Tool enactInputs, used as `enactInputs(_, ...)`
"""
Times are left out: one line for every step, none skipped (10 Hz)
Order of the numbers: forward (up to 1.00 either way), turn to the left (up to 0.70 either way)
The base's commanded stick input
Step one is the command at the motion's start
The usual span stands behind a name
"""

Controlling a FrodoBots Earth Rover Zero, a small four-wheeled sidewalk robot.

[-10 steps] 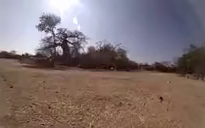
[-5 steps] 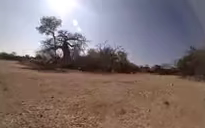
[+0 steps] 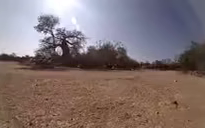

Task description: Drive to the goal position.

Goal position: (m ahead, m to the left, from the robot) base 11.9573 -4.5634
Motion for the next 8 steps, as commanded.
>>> enactInputs(0.5,-0.5)
enactInputs(0.5,-0.5)
enactInputs(0.5,-0.5)
enactInputs(0.5,-0.45)
enactInputs(0.5,-0.23)
enactInputs(0.5,-0.01)
enactInputs(0.5,0.0)
enactInputs(0.5,0.0)
